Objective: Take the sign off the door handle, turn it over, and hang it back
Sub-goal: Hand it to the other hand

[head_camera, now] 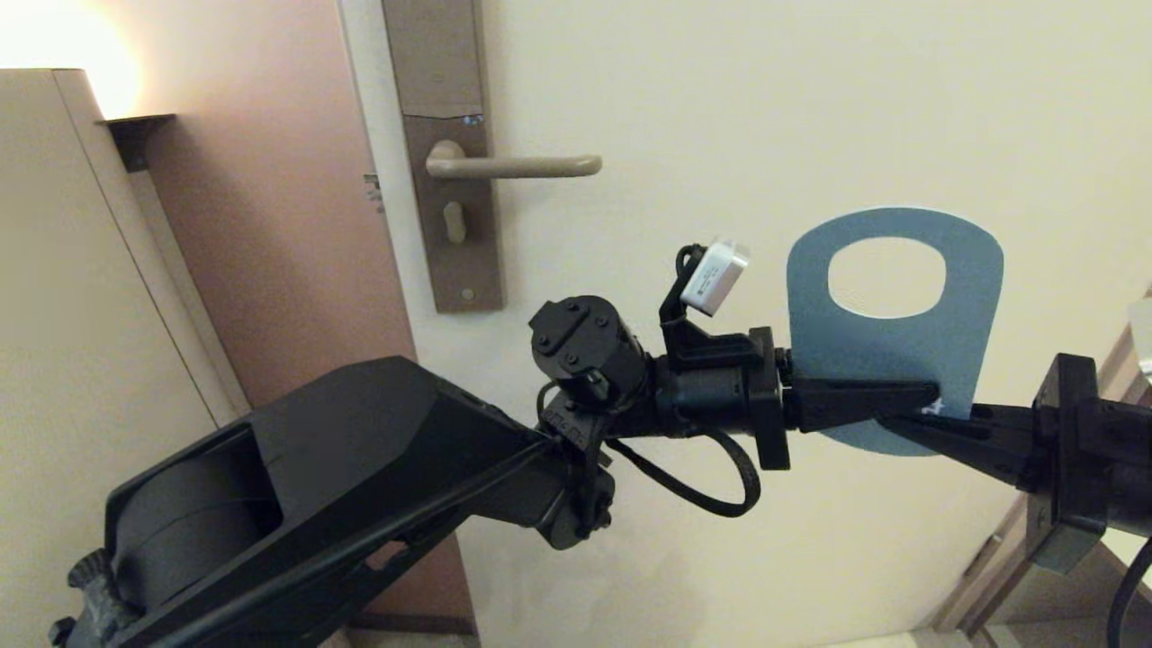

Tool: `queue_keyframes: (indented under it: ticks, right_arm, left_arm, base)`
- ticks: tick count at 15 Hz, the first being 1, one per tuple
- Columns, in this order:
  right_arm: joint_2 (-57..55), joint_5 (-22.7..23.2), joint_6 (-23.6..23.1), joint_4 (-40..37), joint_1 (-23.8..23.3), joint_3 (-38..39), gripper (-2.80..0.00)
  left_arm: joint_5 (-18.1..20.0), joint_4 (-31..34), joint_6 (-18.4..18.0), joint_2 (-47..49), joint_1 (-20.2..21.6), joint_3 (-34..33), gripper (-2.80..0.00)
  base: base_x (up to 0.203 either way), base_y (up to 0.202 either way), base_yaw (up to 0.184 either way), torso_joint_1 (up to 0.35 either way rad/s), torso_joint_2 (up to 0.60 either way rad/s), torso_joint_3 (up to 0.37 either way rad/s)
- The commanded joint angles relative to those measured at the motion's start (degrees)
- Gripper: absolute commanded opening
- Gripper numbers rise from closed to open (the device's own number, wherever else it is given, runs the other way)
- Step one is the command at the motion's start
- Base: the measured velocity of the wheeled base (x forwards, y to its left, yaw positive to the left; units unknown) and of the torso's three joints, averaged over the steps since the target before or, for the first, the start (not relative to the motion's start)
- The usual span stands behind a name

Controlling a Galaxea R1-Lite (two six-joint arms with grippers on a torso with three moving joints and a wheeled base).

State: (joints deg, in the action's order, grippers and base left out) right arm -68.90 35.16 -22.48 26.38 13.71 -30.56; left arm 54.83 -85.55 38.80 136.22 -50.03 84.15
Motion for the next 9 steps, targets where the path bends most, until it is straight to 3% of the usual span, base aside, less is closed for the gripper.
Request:
queue_keyframes:
  ticks: [1,9]
  right_arm:
    - [-0.18,0.00,-0.10,0.07,0.00,0.05,-2.80]
    - [-0.62,0.00,-0.02,0.07,0.00,0.06,-2.80]
  left_arm:
    - [0.19,-0.68,0.31,0.01,0.12,-0.04,0.00]
    - [0.45,-1.99,1.58,-0.15,1.25,-1.47,0.00]
  base:
    - [0.000,0.000,0.000,0.000,0.00,0.000]
    - [0.000,0.000,0.000,0.000,0.00,0.000]
